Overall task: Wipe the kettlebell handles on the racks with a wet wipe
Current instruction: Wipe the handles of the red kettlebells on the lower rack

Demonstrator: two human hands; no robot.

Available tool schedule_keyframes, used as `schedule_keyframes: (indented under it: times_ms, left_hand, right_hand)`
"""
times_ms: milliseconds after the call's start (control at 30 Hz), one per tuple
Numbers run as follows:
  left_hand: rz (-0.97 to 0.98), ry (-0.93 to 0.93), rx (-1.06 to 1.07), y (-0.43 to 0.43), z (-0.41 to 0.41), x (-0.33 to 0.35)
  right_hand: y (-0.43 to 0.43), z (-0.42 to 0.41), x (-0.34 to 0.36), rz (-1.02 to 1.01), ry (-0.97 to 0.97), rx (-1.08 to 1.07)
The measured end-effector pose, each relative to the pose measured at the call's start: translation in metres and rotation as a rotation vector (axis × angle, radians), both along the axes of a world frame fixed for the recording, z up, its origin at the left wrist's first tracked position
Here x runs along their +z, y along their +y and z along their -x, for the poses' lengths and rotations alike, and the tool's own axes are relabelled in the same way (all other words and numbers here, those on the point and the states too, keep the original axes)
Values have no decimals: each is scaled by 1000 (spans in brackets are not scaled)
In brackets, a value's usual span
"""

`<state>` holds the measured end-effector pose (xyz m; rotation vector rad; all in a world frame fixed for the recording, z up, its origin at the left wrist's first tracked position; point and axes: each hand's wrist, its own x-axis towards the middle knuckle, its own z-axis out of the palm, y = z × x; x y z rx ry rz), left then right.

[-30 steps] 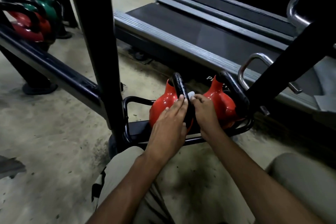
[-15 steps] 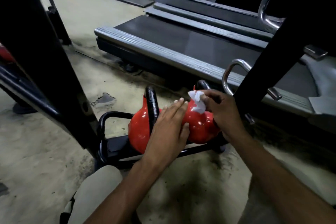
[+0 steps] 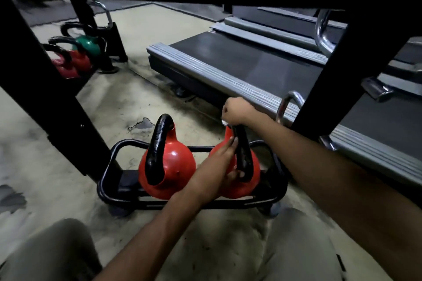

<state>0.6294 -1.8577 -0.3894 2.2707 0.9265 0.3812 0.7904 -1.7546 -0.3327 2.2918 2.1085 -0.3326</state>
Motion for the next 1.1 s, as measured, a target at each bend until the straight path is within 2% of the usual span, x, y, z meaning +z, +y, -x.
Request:
schedule_keyframes:
  times_ms: [100, 133, 167, 233, 333, 400, 467, 500, 533, 600, 667, 733, 800, 900, 967, 1100]
  left_hand:
    - [47, -33, 50, -9, -4, 2]
    - [71, -78, 58, -12, -6, 2]
    - [93, -132, 69, -14, -7, 1]
    - [108, -205, 108, -17, -7, -2]
    - [67, -206, 164, -19, -10, -6]
    - [59, -220, 184, -21, -11, -7]
    - [68, -234, 198, -21, -12, -7]
    - [76, -238, 206, -22, -12, -7]
    - [84, -239, 216, -22, -12, -7]
    - [103, -230, 228, -23, -13, -7]
    - [105, -211, 240, -24, -15, -6]
    - [111, -206, 257, -24, -16, -5]
    - [144, -227, 267, -25, -16, -5]
    - [214, -289, 268, -26, -14, -7]
    - [216, -308, 275, -27, -13, -8]
    - [166, -227, 259, -23, -14, -6]
  right_hand:
    - [-7, 8, -1, -9, -305, 278]
    - [-10, 6, -2, -46, -342, 332]
    - [-13, 2, -2, -80, -315, 327]
    - [-15, -9, -7, -147, -158, 185]
    - [-27, -26, -25, -372, 207, -158]
    - [-42, -30, -46, -451, 574, -436]
    - [-55, -22, -65, -386, 1222, -719]
    - [-59, -18, -70, -257, 1513, -849]
    - [-61, -17, -72, -97, 1692, -929]
    - [-61, -20, -73, 127, 1824, -955]
    - [-59, -22, -75, 80, 1859, -961]
    - [-61, -19, -82, -202, 1783, -920]
    - [-66, -16, -85, -529, 1458, -748]
    - [-59, -23, -68, -679, 973, -358]
    - [-42, -32, -51, -588, 720, -83]
    - [-18, -27, -21, -76, 39, 420]
